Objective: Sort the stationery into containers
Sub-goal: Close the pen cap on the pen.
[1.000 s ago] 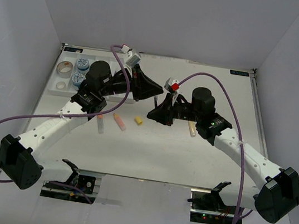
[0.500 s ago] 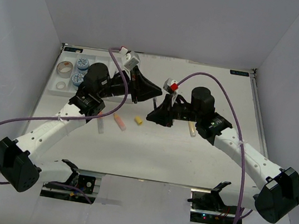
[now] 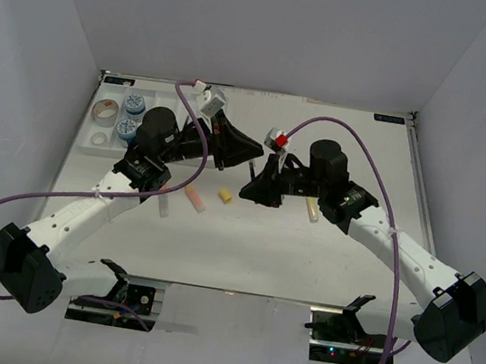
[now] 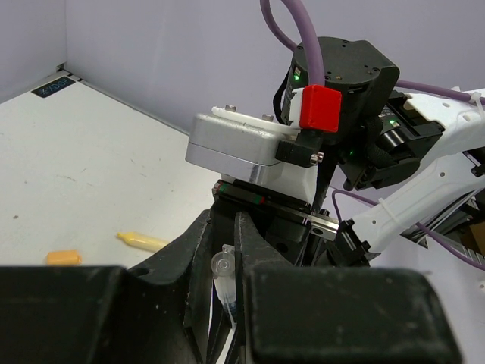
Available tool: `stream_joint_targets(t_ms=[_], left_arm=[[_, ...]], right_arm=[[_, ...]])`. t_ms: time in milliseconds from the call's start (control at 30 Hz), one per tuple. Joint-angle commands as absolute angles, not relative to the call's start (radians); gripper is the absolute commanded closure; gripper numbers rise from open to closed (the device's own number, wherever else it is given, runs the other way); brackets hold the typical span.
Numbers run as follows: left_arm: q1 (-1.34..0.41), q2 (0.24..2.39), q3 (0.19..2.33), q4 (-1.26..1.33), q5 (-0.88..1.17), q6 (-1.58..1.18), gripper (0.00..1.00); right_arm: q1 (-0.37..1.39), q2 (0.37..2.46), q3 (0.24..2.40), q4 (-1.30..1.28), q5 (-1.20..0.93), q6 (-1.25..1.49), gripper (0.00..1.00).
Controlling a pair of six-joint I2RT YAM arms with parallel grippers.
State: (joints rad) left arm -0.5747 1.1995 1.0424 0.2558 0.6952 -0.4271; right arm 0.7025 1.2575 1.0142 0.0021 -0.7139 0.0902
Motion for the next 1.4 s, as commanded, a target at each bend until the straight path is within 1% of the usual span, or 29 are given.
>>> stream_joint_targets(t_ms=[0, 333, 767, 1000, 1133, 1267, 1333, 1367], left_arm=[[-0.611, 1.203, 0.986, 0.132, 0.770, -0.433, 1.00], [-0.629, 1.218, 0.959, 0.132, 0.764, -0.466, 1.00], [-0.638, 1.223, 0.919, 0.147, 0.772, -0.489, 1.00], [-0.637, 1.213, 0.959, 0.141, 0.724, -0.483, 1.00], [-0.637, 1.218, 1.025, 0.112, 0.669, -0.442, 1.00], [-0.637, 1.235, 1.101, 0.103, 0.641, -0.405, 1.00], [-0.637, 1.244, 1.126, 0.097, 0.621, -0.388, 1.00], [-0.637, 1.247, 1.135, 0.092, 0.611, -0.382, 1.00]], right_arm=[[0.692, 1.232, 1.129, 0.189, -0.700, 0.095, 0.92], [0.686, 1.210, 1.138, 0.222, -0.677, 0.071, 0.92], [0.661, 1.192, 1.158, 0.288, -0.696, 0.077, 0.92], [0.660, 1.198, 1.128, 0.298, -0.716, 0.086, 0.92], [0.660, 1.197, 1.065, 0.278, -0.723, 0.084, 0.92], [0.660, 1.186, 1.014, 0.272, -0.721, 0.083, 0.84], [0.660, 1.183, 0.993, 0.272, -0.713, 0.084, 0.75], [0.660, 1.178, 0.983, 0.267, -0.712, 0.081, 0.63]])
